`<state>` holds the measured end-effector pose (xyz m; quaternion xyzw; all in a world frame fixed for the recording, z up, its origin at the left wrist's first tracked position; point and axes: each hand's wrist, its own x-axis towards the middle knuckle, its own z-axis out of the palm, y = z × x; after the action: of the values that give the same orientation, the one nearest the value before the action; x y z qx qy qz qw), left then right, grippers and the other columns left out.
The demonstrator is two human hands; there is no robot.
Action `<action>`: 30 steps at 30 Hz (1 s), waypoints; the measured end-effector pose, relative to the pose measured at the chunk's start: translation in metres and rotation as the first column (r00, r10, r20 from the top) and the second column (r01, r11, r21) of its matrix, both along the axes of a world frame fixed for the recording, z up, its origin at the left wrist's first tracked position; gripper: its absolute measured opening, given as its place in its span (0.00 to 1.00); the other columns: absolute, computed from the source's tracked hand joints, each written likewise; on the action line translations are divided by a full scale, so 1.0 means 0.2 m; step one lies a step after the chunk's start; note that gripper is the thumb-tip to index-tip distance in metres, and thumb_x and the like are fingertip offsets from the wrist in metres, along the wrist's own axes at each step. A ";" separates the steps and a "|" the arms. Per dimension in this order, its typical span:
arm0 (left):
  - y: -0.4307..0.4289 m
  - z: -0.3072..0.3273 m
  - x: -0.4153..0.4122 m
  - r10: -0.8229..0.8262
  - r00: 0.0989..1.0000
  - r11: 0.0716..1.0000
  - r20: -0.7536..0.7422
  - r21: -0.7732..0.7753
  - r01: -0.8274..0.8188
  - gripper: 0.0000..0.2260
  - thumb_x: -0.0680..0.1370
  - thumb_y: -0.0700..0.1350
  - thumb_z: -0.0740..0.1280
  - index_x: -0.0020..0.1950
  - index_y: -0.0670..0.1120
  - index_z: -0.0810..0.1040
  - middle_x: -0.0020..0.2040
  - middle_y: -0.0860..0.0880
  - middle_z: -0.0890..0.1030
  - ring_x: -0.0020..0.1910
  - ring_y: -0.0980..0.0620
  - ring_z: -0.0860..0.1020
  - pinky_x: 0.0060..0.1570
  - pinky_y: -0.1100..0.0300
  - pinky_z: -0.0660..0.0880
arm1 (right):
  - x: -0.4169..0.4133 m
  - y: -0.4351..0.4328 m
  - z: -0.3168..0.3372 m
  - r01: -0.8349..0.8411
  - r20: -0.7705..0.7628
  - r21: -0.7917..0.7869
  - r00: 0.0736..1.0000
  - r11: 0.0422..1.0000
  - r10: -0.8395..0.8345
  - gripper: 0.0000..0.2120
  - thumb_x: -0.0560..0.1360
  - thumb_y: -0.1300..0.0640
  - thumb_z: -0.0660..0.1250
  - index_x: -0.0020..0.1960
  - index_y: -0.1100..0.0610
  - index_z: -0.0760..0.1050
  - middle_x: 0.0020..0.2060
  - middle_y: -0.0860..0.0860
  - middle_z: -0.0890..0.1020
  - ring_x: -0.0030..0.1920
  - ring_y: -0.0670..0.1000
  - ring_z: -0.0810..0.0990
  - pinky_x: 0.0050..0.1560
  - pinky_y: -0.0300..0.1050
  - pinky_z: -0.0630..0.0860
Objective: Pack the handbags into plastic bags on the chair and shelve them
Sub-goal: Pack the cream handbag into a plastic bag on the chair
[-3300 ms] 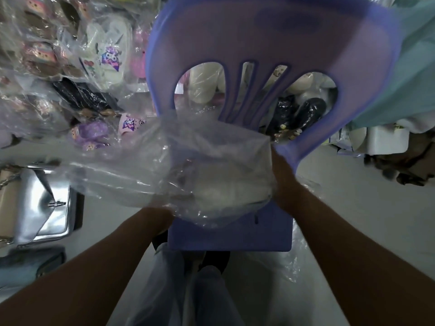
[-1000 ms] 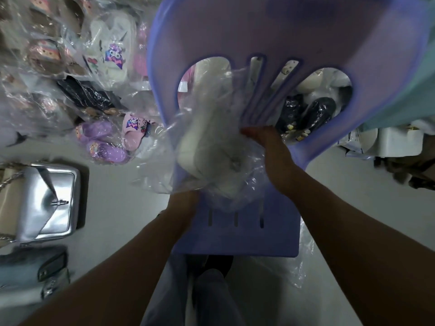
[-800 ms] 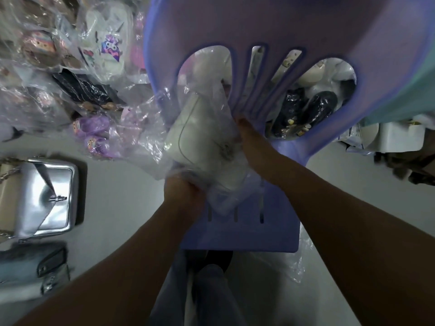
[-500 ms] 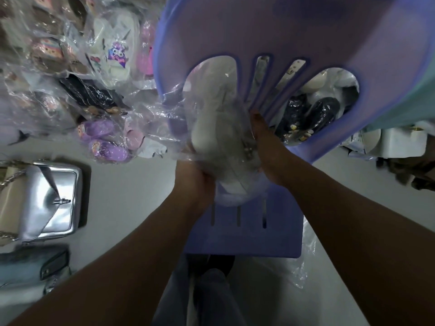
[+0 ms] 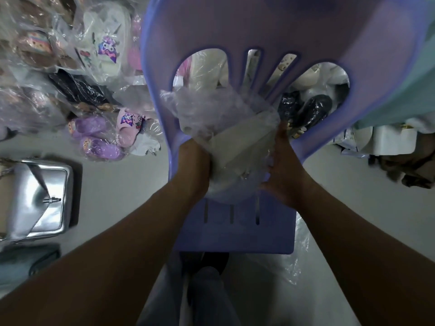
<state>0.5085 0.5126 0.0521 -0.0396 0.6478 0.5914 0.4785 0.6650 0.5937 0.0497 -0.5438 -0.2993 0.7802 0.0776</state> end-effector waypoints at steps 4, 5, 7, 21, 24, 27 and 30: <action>-0.01 -0.03 -0.01 -0.117 0.993 0.986 -0.008 -0.120 0.115 0.10 0.79 0.49 0.62 0.52 0.45 0.79 0.56 0.44 0.81 0.54 0.43 0.79 0.58 0.49 0.77 | 0.06 -0.05 0.01 0.061 0.041 -0.130 0.998 0.990 -0.056 0.48 0.56 0.18 0.56 0.71 0.37 0.71 0.61 0.44 0.80 0.64 0.51 0.78 0.47 0.63 0.80; -0.03 -0.03 -0.01 -0.071 0.997 0.991 0.041 -0.114 0.075 0.14 0.77 0.53 0.65 0.54 0.45 0.82 0.58 0.42 0.82 0.56 0.41 0.81 0.59 0.46 0.78 | 0.07 -0.06 0.00 0.051 0.020 -0.159 0.999 0.986 -0.048 0.51 0.54 0.17 0.56 0.73 0.38 0.70 0.57 0.44 0.81 0.63 0.53 0.79 0.51 0.69 0.78; -0.09 -0.07 -0.02 -0.003 0.999 0.986 0.050 -0.163 0.011 0.18 0.75 0.55 0.66 0.60 0.46 0.82 0.59 0.41 0.83 0.56 0.40 0.82 0.57 0.47 0.79 | 0.09 -0.08 -0.03 0.044 -0.031 -0.187 0.998 0.981 -0.051 0.49 0.59 0.16 0.54 0.71 0.41 0.73 0.44 0.43 0.85 0.51 0.52 0.84 0.58 0.76 0.73; -0.31 -0.15 -0.02 -0.064 0.980 0.978 0.189 -0.184 0.100 0.20 0.82 0.61 0.59 0.56 0.48 0.82 0.53 0.43 0.77 0.45 0.42 0.74 0.44 0.51 0.72 | 0.13 -0.11 -0.19 -0.544 0.562 0.459 0.790 0.702 0.244 0.10 0.76 0.65 0.61 0.54 0.55 0.76 0.47 0.51 0.80 0.48 0.54 0.79 0.49 0.53 0.78; -0.28 -0.13 0.03 -0.137 0.978 0.980 0.158 -0.122 0.157 0.17 0.84 0.55 0.59 0.62 0.47 0.81 0.58 0.45 0.83 0.57 0.43 0.80 0.57 0.50 0.75 | 0.14 -0.10 -0.14 -0.595 0.467 0.448 0.792 0.667 0.393 0.09 0.76 0.69 0.61 0.54 0.61 0.73 0.45 0.53 0.78 0.44 0.44 0.78 0.47 0.43 0.75; -0.28 -0.10 0.07 -0.121 0.988 0.958 0.096 -0.250 0.142 0.10 0.84 0.46 0.60 0.49 0.50 0.81 0.44 0.50 0.86 0.45 0.50 0.84 0.40 0.60 0.79 | 0.16 -0.06 -0.11 -0.576 0.329 0.442 0.817 0.688 0.473 0.15 0.73 0.80 0.60 0.57 0.71 0.76 0.51 0.59 0.82 0.50 0.42 0.81 0.50 0.37 0.75; -0.33 -0.17 0.05 -0.286 0.953 0.854 -0.100 -0.478 0.207 0.09 0.78 0.31 0.65 0.47 0.46 0.76 0.46 0.41 0.82 0.47 0.44 0.80 0.40 0.57 0.80 | 0.17 -0.01 -0.08 -0.600 0.283 0.410 0.799 0.687 0.530 0.18 0.73 0.79 0.63 0.60 0.67 0.77 0.54 0.56 0.84 0.55 0.44 0.81 0.51 0.34 0.76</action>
<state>0.5177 0.4456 0.0185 -0.0190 0.8072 0.3551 0.4712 0.6996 0.5919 0.0346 -0.4416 -0.6407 0.6256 -0.0562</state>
